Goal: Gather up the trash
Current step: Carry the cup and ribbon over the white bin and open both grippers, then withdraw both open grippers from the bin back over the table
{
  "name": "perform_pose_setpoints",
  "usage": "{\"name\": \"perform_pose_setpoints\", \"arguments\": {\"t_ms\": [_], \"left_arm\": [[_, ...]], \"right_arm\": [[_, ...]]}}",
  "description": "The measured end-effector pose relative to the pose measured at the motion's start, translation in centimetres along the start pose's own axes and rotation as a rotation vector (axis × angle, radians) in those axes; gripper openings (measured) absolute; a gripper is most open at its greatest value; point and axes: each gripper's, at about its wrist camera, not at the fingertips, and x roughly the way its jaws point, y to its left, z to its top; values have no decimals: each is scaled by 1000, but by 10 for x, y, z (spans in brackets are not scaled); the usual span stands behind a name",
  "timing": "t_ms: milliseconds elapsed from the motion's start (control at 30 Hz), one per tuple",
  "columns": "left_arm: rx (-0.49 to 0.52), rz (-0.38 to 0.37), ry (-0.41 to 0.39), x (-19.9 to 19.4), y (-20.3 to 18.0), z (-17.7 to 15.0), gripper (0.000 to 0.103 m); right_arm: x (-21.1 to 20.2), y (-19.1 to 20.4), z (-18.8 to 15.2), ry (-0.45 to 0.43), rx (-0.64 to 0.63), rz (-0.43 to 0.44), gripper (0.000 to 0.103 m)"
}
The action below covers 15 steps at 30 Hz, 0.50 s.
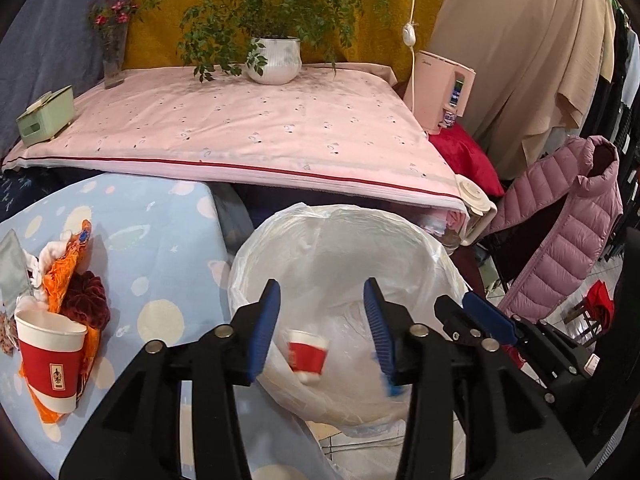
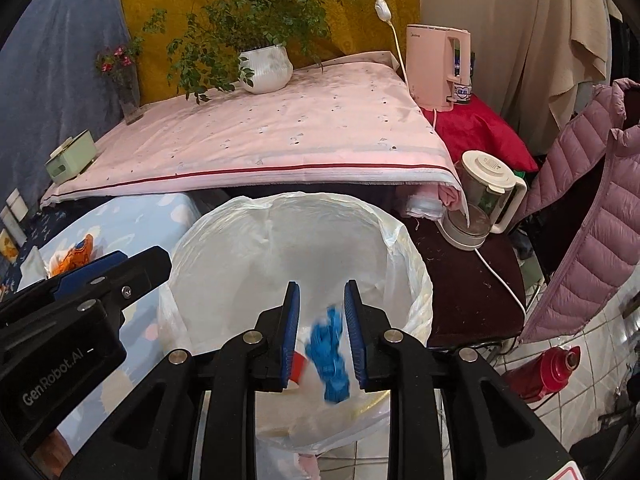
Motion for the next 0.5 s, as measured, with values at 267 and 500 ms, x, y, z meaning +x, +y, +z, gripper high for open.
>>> {"name": "perform_pose_setpoints", "arguments": {"t_ms": [267, 500], "left_arm": [[-31, 33, -8, -5, 17, 0, 43], [-64, 57, -18, -18, 35, -5, 43]], "right_arm": [[-5, 12, 1, -16, -25, -7, 37], [-11, 25, -2, -22, -44, 1, 39]]}}
